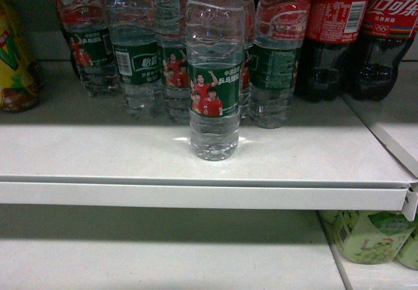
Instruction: Move water from second to third shelf
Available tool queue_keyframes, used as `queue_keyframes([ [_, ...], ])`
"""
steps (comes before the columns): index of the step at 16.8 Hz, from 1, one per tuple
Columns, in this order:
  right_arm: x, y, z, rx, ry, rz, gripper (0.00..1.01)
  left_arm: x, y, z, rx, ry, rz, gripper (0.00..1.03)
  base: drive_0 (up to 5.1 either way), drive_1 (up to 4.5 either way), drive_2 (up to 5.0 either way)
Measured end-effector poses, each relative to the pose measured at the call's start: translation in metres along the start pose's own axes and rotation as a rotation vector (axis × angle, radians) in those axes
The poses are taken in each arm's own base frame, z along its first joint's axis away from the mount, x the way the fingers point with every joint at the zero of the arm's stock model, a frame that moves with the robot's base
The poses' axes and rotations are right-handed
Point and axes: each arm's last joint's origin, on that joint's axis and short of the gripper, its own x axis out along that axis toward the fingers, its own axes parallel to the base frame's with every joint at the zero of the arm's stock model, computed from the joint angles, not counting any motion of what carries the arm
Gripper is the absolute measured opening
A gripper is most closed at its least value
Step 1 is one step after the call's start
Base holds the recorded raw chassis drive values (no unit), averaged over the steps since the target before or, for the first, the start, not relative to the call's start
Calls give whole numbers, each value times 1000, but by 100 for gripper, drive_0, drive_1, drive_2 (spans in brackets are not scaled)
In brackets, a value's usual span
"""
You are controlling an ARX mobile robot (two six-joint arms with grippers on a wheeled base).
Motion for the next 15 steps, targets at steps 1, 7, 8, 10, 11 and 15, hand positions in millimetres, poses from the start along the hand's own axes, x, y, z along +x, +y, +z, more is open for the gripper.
queue_keyframes([
  [1,0,0,0,0,0,0,98,0,0,0,0,0,0,98,0,0,0],
  [7,24,-1,38,183,-49,149,98,0,0,0,0,0,0,98,0,0,0],
  [8,31,-1,44,181,-56,161,98,0,0,0,0,0,0,98,0,0,0],
  [10,46,3,43,174,-28,191,98,0,0,0,0,0,0,98,0,0,0],
  [11,53,8,40,164,-12,215,98,0,0,0,0,0,0,98,0,0,0],
  [15,90,55,33,123,7,348,98,0,0,0,0,0,0,98,0,0,0],
])
